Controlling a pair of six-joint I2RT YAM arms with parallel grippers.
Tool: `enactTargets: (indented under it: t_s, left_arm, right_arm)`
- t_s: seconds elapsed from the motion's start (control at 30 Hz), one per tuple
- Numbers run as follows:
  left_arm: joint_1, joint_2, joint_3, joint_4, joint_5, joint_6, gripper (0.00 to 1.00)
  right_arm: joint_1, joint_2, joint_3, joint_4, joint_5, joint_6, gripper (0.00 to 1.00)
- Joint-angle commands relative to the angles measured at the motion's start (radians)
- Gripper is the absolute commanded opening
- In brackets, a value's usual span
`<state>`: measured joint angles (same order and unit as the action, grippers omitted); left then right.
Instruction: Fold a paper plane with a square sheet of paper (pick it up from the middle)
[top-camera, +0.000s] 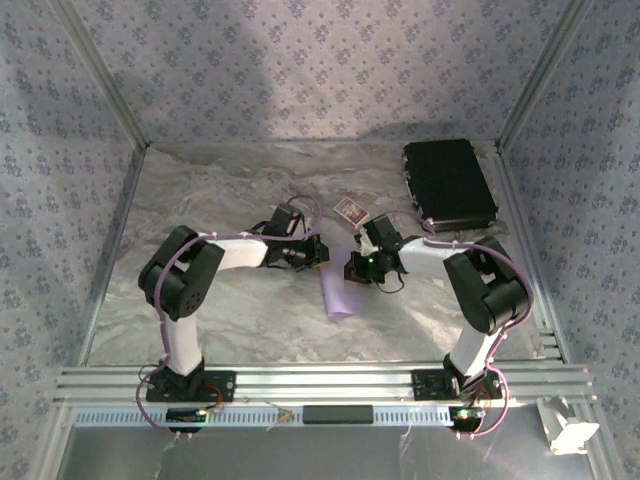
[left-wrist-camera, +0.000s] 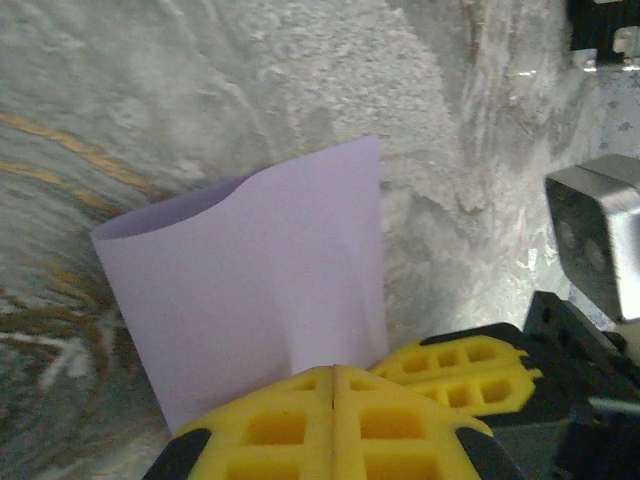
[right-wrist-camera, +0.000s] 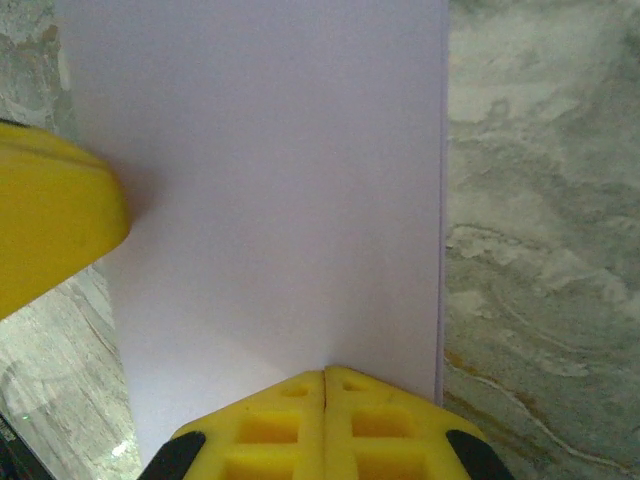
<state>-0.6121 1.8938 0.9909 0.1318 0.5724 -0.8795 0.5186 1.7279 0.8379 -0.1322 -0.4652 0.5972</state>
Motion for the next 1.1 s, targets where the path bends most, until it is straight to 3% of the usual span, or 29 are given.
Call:
enactTargets:
  t_s: [0.0, 0.4, 0.67, 0.9, 1.07]
  left_arm:
    - [0.011, 0.022, -0.019, -0.002, 0.016, 0.036, 0.03]
    - [0.026, 0.061, -0.054, -0.075, -0.048, 0.121, 0.06]
    - [0.024, -0.076, -0.007, -0.106, -0.03, 0.109, 0.15]
    - [0.026, -0.114, 0.03, -0.137, -0.014, 0.114, 0.14]
    - [0.045, -0.052, 0.067, -0.131, 0.031, 0.135, 0.1]
  right_arm:
    - [0.016, 0.044, -0.019, -0.116, 0.071, 0.013, 0.0]
    - [0.016, 0.045, -0.04, -0.11, 0.099, 0.023, 0.0]
    - [0.017, 0.032, -0.037, -0.109, 0.101, 0.023, 0.0]
    - [0.014, 0.024, -0.054, -0.079, 0.092, 0.023, 0.0]
    - [0.014, 0.023, -0.054, -0.083, 0.092, 0.023, 0.0]
